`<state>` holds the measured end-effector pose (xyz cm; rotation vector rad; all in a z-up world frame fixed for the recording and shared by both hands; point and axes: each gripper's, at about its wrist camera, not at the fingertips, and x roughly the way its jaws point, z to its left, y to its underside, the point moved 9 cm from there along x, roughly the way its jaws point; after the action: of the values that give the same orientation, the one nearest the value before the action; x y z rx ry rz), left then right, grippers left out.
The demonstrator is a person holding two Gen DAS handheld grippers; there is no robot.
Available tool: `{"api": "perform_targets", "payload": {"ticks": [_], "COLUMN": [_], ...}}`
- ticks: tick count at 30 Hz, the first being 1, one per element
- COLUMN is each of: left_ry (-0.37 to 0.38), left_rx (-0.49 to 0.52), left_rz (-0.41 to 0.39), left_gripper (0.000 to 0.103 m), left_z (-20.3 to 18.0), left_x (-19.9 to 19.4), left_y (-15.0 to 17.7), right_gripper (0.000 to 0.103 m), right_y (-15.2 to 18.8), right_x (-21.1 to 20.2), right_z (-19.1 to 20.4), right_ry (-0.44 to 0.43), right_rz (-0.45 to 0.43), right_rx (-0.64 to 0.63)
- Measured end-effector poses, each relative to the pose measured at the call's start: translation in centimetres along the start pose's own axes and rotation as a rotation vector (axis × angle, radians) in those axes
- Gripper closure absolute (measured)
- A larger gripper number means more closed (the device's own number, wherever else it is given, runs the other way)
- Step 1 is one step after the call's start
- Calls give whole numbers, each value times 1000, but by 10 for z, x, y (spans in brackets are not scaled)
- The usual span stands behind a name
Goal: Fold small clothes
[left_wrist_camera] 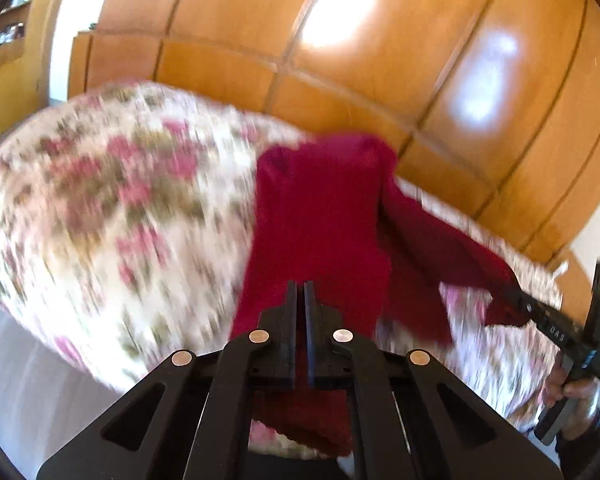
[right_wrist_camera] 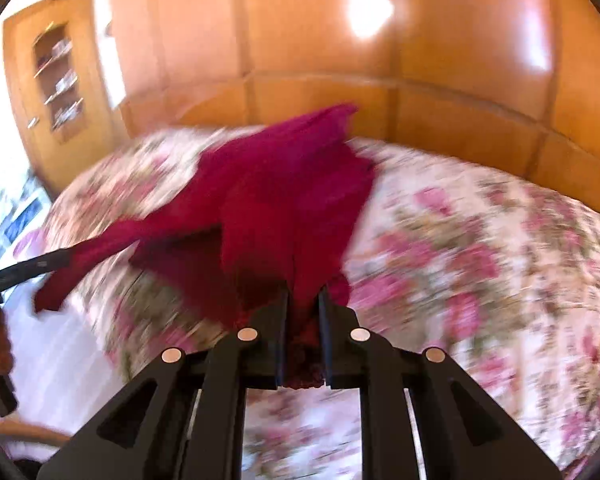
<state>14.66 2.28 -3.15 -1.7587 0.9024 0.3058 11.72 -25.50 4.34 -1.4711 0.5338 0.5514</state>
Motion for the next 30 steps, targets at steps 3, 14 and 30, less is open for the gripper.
{"api": "perform_targets", "payload": {"ticks": [3,14,30], "left_ry": [-11,-258,-678], "left_rx": [-15,-90,-117], "left_rz": [-62,-133,-68], "left_gripper": [102,103,97], "left_z": [13,115,231], "left_x": [-1,45,116], "left_y": [-48,-205,-259], "right_gripper": [91,91,41], "right_y": [-23,-84,-102], "right_x": [3,64,127], "right_z": [-52,-239,-307], "right_ry": [103,504,685], "right_rz": [-32,25,144], "right_rx": [65,196,203]}}
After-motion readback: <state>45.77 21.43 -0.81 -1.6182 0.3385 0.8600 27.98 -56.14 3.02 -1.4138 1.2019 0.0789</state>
